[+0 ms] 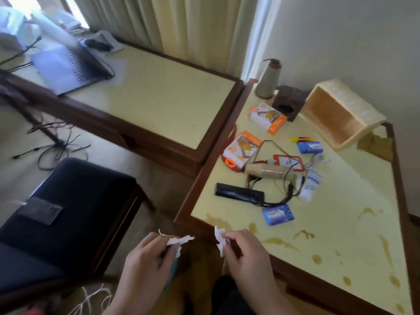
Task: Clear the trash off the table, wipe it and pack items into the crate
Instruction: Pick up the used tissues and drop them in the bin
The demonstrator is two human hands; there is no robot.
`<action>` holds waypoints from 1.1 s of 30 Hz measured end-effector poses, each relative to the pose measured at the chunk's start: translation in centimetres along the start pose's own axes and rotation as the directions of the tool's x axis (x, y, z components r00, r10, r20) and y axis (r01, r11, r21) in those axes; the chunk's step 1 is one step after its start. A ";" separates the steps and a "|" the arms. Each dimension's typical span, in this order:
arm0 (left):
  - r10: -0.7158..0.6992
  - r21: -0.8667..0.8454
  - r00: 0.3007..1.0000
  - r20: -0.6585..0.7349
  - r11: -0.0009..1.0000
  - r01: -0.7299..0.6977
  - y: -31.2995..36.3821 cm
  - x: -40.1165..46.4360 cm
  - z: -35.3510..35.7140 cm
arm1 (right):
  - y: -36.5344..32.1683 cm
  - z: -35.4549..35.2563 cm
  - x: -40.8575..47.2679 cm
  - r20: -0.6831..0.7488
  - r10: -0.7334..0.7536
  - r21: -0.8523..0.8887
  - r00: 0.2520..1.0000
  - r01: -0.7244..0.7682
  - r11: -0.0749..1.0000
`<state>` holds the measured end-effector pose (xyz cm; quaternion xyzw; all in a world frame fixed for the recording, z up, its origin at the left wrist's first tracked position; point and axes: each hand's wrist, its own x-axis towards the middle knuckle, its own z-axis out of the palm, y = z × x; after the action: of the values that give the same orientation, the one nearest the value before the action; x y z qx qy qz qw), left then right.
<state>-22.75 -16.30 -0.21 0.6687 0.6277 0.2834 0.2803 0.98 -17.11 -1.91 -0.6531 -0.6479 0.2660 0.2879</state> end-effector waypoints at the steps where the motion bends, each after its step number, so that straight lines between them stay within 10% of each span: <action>1: -0.047 0.017 0.999 0.004 0.999 0.047 -1.6 -0.9 -0.3 | -0.4 1.6 -0.4 0.041 -0.010 0.017 0.999 0.010 1.000; 11: -0.507 0.007 0.862 -0.013 0.862 0.507 -14.9 -4.4 4.2 | 4.1 19.3 0.2 0.505 0.050 -0.026 0.862 -0.042 0.999; 18: -0.808 -0.026 0.582 0.091 0.583 0.812 -28.0 -2.6 13.8 | 10.5 34.0 4.2 0.699 0.207 -0.168 0.685 -0.125 0.978; 27: -0.814 -0.019 0.459 0.355 0.485 0.875 -38.1 -0.8 23.0 | 16.6 45.1 6.3 0.811 0.458 -0.297 0.365 -0.417 0.859; 33: -0.801 -0.076 0.441 0.405 0.451 0.889 -35.8 -2.2 19.8 | 14.6 41.0 5.7 0.836 0.447 -0.325 0.318 -0.370 0.870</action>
<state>-32.71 -16.94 -39.96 0.2483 0.7790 0.0786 0.5704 -18.30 -9.99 -40.71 -0.5633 -0.5223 0.6085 -0.1990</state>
